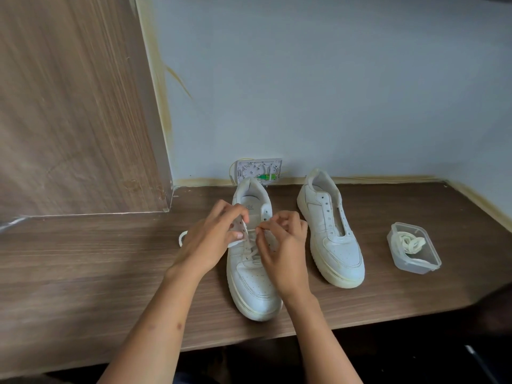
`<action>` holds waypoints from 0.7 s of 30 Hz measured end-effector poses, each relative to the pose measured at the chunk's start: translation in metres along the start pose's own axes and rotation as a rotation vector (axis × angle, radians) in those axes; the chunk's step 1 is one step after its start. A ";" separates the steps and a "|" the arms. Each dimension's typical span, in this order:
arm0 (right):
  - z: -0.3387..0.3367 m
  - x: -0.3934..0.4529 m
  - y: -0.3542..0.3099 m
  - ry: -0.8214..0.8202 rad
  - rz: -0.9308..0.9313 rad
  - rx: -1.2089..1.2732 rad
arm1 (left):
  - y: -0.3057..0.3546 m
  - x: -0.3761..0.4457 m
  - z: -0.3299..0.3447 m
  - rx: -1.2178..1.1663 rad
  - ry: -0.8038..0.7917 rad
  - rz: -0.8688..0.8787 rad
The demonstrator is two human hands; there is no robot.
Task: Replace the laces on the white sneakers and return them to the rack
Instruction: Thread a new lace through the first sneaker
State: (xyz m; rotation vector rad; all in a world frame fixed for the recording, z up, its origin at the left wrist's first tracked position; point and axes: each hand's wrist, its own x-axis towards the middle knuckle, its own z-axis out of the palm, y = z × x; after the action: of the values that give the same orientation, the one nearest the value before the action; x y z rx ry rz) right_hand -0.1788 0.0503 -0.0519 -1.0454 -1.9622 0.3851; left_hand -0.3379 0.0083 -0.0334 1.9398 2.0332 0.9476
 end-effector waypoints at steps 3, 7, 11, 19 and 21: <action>0.004 0.001 -0.003 0.001 0.053 -0.030 | -0.002 0.000 0.001 0.007 0.009 0.006; 0.002 0.006 -0.006 -0.079 0.226 0.085 | -0.004 0.001 0.001 0.002 0.006 0.011; -0.001 0.007 -0.013 -0.129 0.361 0.205 | -0.005 0.001 0.002 0.014 0.009 0.024; -0.003 0.009 -0.015 -0.166 0.460 0.218 | -0.004 0.001 0.002 0.013 0.019 0.035; -0.003 0.009 -0.015 -0.173 0.464 0.225 | -0.003 0.000 0.002 0.009 0.013 0.033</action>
State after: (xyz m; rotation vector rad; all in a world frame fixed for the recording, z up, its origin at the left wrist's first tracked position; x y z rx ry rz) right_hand -0.1865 0.0483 -0.0361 -1.3488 -1.7570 0.9553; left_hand -0.3396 0.0092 -0.0369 1.9822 2.0220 0.9627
